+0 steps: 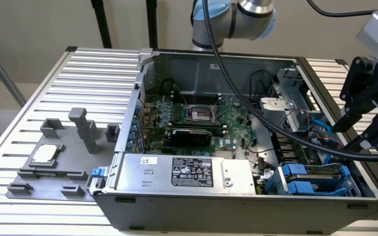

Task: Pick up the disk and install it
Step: 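Insert the disk into the insertion slot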

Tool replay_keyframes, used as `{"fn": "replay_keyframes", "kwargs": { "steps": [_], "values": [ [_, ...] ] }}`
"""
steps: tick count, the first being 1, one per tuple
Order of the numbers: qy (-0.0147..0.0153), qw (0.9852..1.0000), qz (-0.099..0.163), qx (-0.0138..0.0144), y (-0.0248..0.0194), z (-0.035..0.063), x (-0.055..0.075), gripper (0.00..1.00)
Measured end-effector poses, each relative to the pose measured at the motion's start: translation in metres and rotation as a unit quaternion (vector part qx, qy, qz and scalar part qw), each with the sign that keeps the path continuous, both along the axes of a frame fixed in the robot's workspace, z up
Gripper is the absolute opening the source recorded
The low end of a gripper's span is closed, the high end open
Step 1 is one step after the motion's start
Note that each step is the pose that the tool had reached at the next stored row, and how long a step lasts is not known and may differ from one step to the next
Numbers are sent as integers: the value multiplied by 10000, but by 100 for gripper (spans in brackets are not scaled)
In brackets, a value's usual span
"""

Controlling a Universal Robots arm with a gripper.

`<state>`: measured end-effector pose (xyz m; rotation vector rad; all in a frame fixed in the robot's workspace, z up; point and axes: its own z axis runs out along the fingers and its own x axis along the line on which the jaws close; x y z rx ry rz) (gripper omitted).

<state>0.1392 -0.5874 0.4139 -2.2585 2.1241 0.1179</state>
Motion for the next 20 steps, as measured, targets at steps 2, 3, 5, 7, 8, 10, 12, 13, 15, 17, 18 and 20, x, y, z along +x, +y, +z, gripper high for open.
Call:
{"fn": "replay_keyframes", "kwargs": {
  "steps": [2, 3, 5, 7, 8, 10, 12, 13, 15, 17, 18, 20],
  "values": [
    [2, 10000, 2, 20, 0, -1, 88, 41],
    [3, 10000, 3, 29, 0, -4, 127, 41],
    [4, 10000, 8, 35, 1, -26, 183, 41],
    [4, 10000, 15, 34, 2, -60, 221, 41],
    [4, 10000, 19, 34, 4, -79, 238, 41],
    [4, 10000, 26, 34, 9, -115, 267, 41],
    [4, 10000, 32, 33, 17, -151, 288, 41],
    [4, 10000, 36, 34, 21, -169, 295, 41],
    [4, 10000, 53, 35, 22, -207, 297, 41],
    [4, 10000, 72, 34, 22, -242, 297, 41],
    [4, 10000, 81, 33, 22, -260, 297, 41],
    [4, 10000, 92, 34, 23, -298, 298, 41]
  ]
}}
